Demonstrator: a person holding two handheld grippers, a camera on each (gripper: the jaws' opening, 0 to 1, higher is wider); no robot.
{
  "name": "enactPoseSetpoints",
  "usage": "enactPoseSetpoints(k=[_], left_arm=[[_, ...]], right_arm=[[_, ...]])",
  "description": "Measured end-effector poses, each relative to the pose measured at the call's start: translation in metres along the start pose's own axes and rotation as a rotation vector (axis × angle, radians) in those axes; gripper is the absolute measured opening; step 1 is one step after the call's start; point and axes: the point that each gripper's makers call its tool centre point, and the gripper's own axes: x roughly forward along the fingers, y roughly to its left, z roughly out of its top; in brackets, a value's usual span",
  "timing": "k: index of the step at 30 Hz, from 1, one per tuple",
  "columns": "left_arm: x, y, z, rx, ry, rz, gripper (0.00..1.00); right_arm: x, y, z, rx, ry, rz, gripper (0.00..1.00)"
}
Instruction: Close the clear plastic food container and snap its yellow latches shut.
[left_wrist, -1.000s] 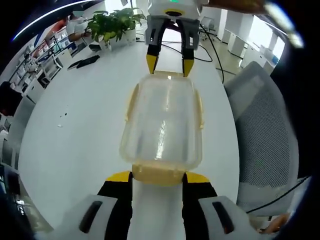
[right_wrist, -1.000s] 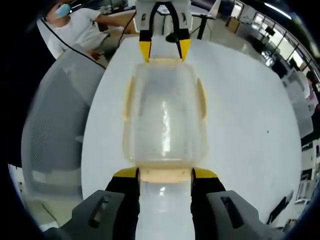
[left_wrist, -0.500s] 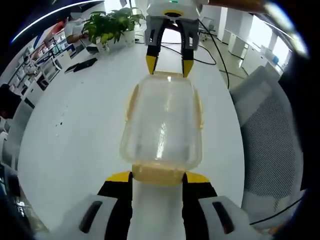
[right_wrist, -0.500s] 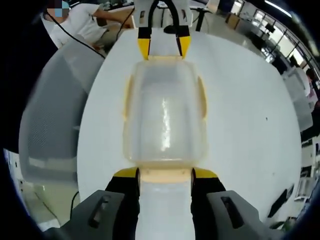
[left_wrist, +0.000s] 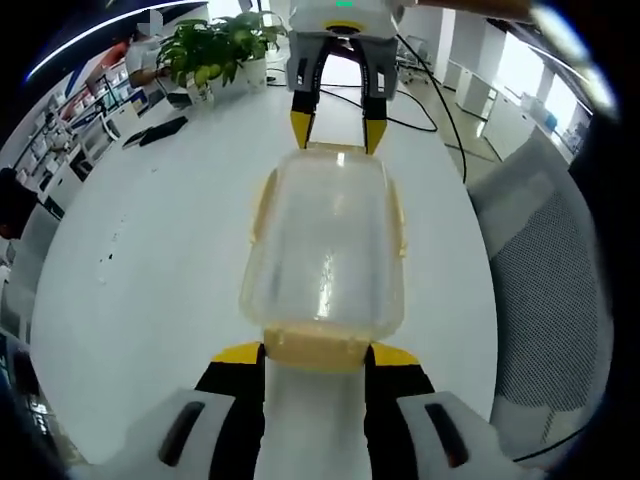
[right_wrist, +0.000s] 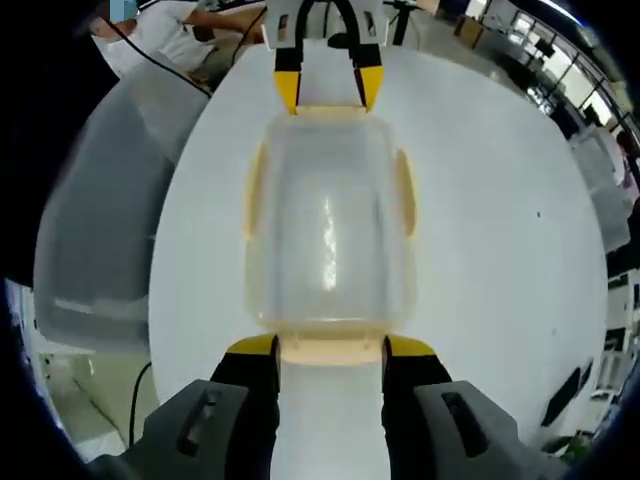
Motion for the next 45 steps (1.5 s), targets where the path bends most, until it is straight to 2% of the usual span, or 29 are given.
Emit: enactPoseSetpoints(k=[20, 38, 39, 41, 42, 44, 45], left_arm=[[0.009, -0.002, 0.008, 0.001, -0.009, -0.016, 0.32], [0.014, -0.006, 0.005, -0.004, -0.016, -0.023, 0.33], [0.015, -0.007, 0.005, -0.003, -0.018, -0.022, 0.33], [0.019, -0.009, 0.004, -0.003, -0.017, -0.026, 0.33], [0.02, -0.01, 0.005, 0.001, -0.017, -0.026, 0.33], [0.021, -0.01, 0.004, 0.017, -0.016, -0.017, 0.33], [0.02, -0.009, 0.005, 0.015, -0.02, -0.017, 0.33]], right_arm=[[-0.001, -0.002, -0.012, -0.001, 0.015, 0.013, 0.37], [0.007, 0.0, -0.019, -0.024, 0.051, 0.009, 0.36], [0.008, 0.001, -0.021, -0.022, 0.061, 0.009, 0.32], [0.011, 0.01, -0.026, -0.021, 0.075, 0.053, 0.13], [0.014, 0.012, -0.024, -0.024, 0.06, 0.053, 0.13], [0.017, 0.006, -0.027, -0.008, 0.066, 0.007, 0.22], [0.018, 0.007, -0.027, 0.002, 0.063, 0.017, 0.2]])
